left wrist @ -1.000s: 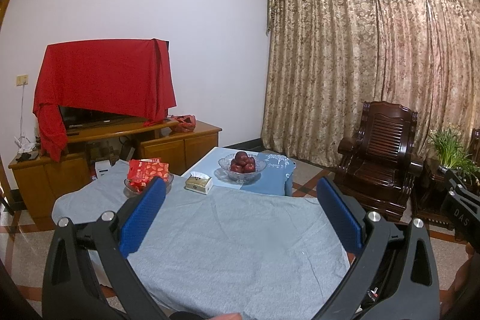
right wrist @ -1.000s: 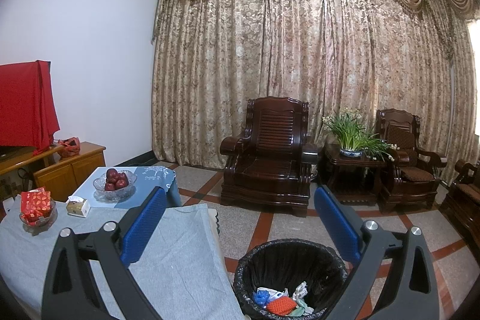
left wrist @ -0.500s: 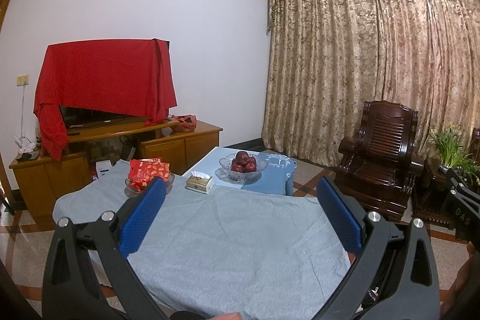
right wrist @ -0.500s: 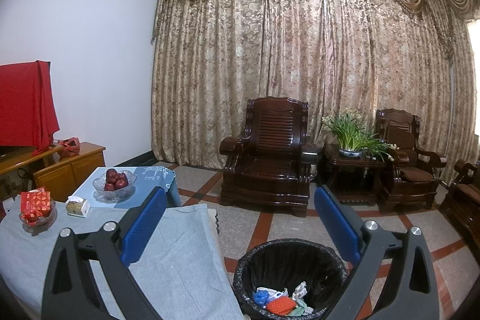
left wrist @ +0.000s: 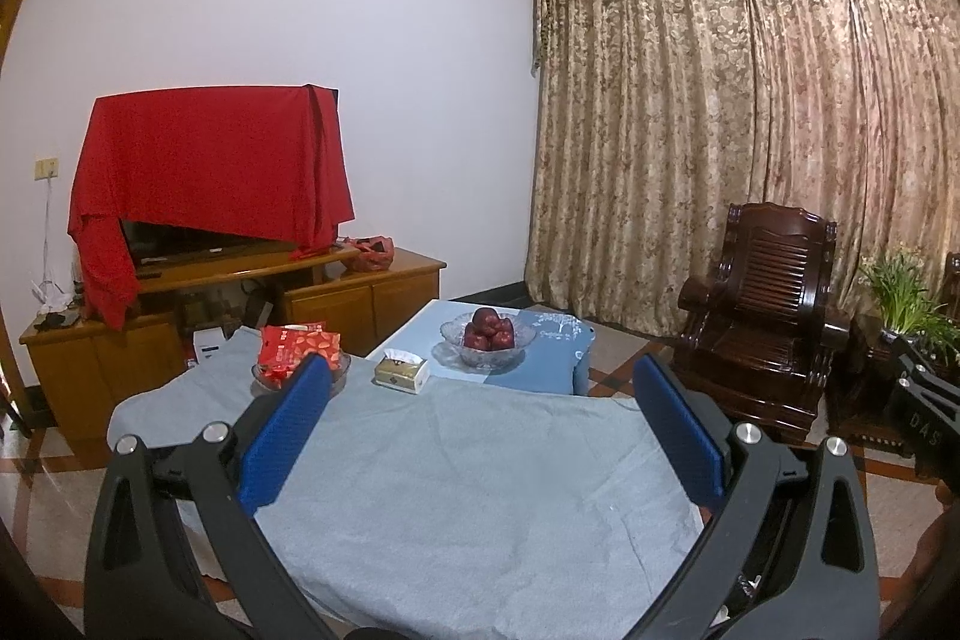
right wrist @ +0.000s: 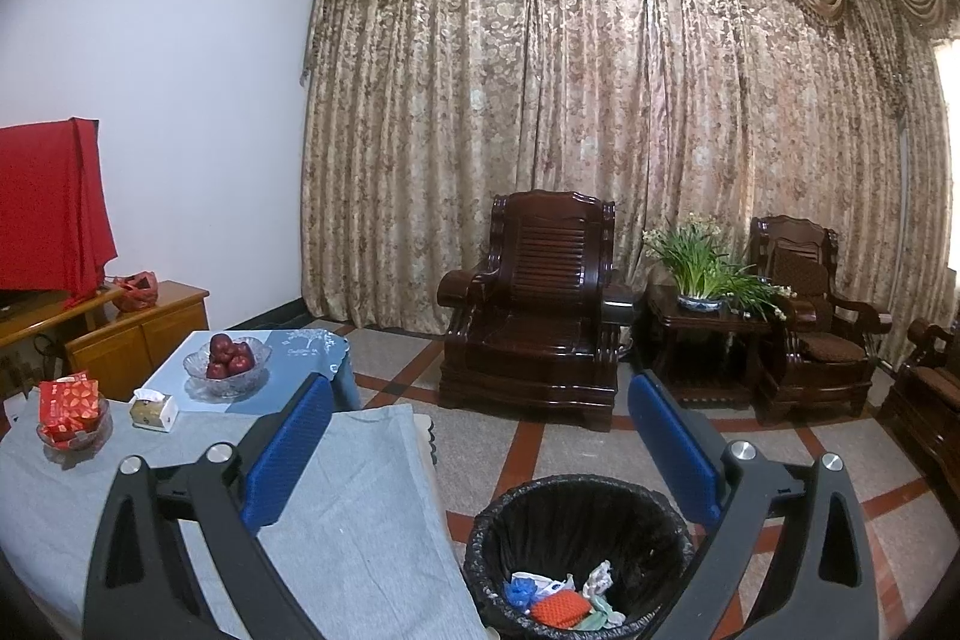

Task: Collect trash

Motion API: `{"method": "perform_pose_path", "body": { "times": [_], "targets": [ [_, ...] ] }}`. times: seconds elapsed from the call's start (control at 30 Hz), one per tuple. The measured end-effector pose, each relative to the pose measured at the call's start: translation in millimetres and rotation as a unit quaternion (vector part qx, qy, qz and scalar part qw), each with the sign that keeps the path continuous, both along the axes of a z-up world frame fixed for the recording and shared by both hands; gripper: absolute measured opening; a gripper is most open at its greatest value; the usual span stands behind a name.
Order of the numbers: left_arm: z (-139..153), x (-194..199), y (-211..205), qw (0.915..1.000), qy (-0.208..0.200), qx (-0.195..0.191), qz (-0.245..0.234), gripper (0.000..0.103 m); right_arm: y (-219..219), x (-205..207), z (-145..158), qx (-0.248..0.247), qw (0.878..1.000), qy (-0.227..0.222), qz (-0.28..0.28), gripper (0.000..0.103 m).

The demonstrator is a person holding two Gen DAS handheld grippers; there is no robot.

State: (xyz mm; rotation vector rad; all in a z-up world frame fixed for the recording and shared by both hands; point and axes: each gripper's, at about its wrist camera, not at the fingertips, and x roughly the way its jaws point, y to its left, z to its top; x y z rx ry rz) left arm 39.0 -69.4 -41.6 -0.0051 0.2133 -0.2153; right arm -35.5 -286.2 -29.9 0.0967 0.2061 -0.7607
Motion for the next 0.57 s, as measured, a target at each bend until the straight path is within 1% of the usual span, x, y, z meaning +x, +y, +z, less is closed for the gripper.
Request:
{"method": "perform_pose_path", "body": {
  "times": [0.33,0.57],
  "targets": [
    [-1.7,2.9,3.2,1.0000,0.008,0.003,0.004,0.098,-5.0,-4.8,3.3,-0.001,1.000,0.000,0.003,0.097],
    [-3.0,5.4,4.1,0.9999,0.012,0.006,0.005,0.098,-4.3,-0.1,2.6,-0.002,1.000,0.008,0.006,0.097]
  ]
}}
